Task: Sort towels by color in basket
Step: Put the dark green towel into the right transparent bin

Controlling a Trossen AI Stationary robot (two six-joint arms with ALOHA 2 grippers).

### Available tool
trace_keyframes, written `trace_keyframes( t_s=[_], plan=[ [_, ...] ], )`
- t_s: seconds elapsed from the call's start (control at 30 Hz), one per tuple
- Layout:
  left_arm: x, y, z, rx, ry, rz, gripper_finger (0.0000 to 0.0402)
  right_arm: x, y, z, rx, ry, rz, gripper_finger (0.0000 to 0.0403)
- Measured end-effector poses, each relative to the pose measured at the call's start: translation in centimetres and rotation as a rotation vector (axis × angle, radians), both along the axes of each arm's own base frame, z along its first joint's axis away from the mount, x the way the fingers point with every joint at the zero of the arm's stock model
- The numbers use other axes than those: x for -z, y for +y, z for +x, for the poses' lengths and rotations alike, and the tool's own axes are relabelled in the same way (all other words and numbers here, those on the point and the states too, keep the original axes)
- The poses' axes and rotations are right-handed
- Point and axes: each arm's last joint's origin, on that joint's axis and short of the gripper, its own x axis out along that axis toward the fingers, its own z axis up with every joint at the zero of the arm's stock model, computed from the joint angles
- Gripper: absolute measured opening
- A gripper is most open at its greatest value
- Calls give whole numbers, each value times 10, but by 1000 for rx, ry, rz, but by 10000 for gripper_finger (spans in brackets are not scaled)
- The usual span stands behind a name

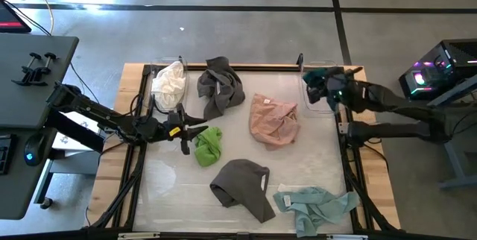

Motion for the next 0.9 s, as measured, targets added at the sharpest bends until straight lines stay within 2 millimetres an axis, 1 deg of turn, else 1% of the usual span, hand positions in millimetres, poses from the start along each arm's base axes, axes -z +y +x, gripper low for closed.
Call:
trace_keyframes(
  t_s=[0.1,0.23,0.37,0.6,0.7,0.9],
  plan=[
    [0,0,0,0,0,2,101,8,-20,2,13,-23,35,7],
    [0,0,0,0,-1,10,101,19,-49,-7,113,-41,135,7],
    [0,0,0,0,-1,14,101,32,-73,-15,200,-72,262,7],
    [0,0,0,4,3,9,101,58,-103,-20,243,-70,472,7],
    [0,0,0,4,3,9,101,70,-114,-20,289,-43,535,7],
    [1,0,0,7,10,9,101,89,-131,-16,349,-64,620,8]
  ],
)
